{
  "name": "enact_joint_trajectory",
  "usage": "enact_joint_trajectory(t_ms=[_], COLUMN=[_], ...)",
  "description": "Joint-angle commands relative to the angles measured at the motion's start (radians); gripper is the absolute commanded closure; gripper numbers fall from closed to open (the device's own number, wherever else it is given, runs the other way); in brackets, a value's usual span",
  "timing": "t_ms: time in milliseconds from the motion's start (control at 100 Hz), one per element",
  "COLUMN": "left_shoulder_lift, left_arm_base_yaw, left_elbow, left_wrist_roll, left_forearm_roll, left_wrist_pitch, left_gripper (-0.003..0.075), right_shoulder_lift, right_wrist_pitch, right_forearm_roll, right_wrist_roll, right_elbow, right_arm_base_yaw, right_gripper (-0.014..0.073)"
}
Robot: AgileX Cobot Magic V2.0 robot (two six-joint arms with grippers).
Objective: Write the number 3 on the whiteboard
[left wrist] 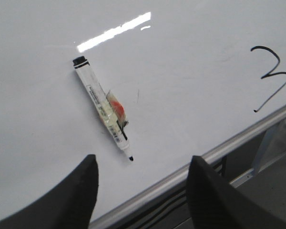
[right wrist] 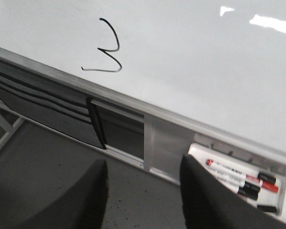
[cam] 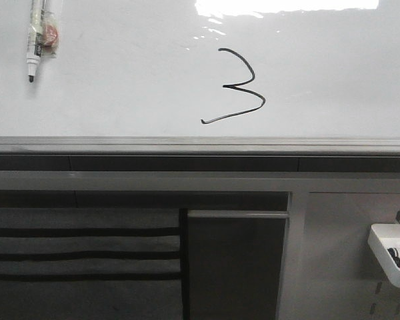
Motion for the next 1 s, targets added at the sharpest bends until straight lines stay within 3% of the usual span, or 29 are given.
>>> enact_joint_trajectory(t_ms=[0,150,340,430,550,630,700,990], left_shoulder_lift=[-0.115,-0.313,-0.51,-0.566,-0.592,-0.592,-0.592,-0.592], left_arm_base_yaw=[-0.001,-0.001,-0.001,-0.001,-0.001,-0.001,-0.001,-0.001], left_elbow=[-0.015,0.111,0.359,0.462,0.556,0.59,0.606,0.658], left_wrist_roll=[-0.11,-0.257,-0.262,-0.262,-0.262,-0.262,-0.262,-0.262], left_forearm_roll=[0.084,0.175,0.175,0.173,0.161,0.069,0.012,0.012], left_wrist_pitch=[0.02,0.01,-0.143,-0.242,-0.395,-0.462,-0.46,-0.46], left_gripper=[0.0423,0.0521,0.0664,0.0741,0.0738,0.0738,0.0738,0.0738], right_shoulder_lift=[-0.041,-0.129,-0.229,-0.252,-0.252,-0.252,-0.252,-0.252], right_wrist_pitch=[0.027,0.021,-0.113,-0.18,-0.265,-0.267,-0.267,-0.267], right_forearm_roll=[-0.037,-0.037,-0.039,-0.039,-0.039,-0.039,-0.039,-0.039], right_wrist_roll=[0.095,0.158,0.168,0.168,0.168,0.168,0.168,0.168], right_elbow=[-0.025,0.022,0.155,0.218,0.276,0.295,0.302,0.302], right_arm_base_yaw=[-0.005,-0.005,-0.005,-0.005,-0.005,-0.005,-0.005,-0.005], right_gripper=[0.0366,0.048,0.0633,0.0664,0.0663,0.0663,0.0663,0.0663])
